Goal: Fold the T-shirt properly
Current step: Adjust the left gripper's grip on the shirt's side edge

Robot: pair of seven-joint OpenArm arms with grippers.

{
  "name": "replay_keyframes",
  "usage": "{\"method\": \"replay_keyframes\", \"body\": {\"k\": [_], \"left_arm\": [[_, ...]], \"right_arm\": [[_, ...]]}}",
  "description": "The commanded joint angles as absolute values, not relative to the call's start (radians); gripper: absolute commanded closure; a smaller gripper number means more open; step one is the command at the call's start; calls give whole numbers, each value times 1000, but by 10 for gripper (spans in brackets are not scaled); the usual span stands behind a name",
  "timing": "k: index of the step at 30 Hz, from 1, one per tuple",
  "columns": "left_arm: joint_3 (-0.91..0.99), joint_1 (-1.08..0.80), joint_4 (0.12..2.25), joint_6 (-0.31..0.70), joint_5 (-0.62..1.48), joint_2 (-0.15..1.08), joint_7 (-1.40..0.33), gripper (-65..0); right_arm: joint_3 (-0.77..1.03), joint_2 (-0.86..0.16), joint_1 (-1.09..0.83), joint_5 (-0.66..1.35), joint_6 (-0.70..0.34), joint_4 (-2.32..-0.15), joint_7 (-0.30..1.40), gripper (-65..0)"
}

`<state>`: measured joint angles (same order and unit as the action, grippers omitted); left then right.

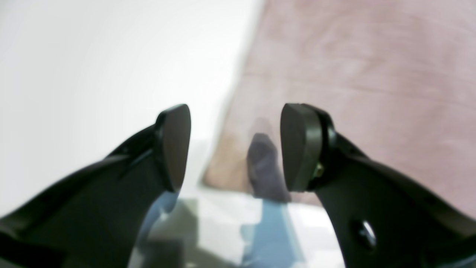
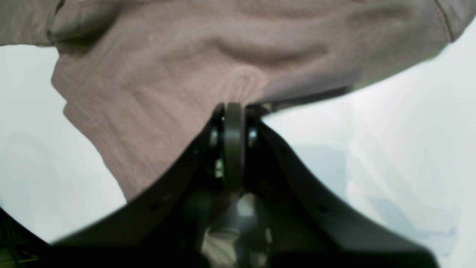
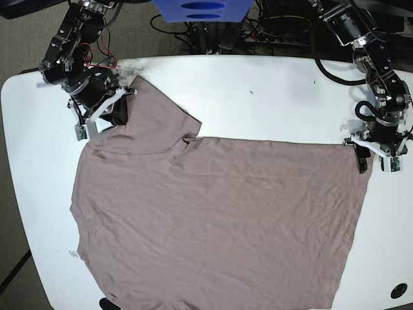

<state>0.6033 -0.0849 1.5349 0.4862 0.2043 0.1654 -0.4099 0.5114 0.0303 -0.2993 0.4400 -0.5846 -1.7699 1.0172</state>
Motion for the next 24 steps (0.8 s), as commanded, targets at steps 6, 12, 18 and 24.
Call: {"method": "replay_keyframes", "body": {"k": [6, 12, 18, 24], "left_arm": [[608, -30, 1494, 530, 248, 174, -484, -369], [608, -22, 1489, 530, 248, 168, -504, -369], [630, -22, 1492, 529, 243, 170, -504, -369], [679, -21, 1492, 529, 242, 176, -506, -369]], "right_arm": [[510, 25, -302, 424, -587, -1776, 1040, 0], [510, 25, -302, 424, -587, -1776, 1041, 0], [510, 25, -302, 424, -587, -1776, 1040, 0], [510, 25, -302, 424, -587, -1776, 1040, 0]]}}
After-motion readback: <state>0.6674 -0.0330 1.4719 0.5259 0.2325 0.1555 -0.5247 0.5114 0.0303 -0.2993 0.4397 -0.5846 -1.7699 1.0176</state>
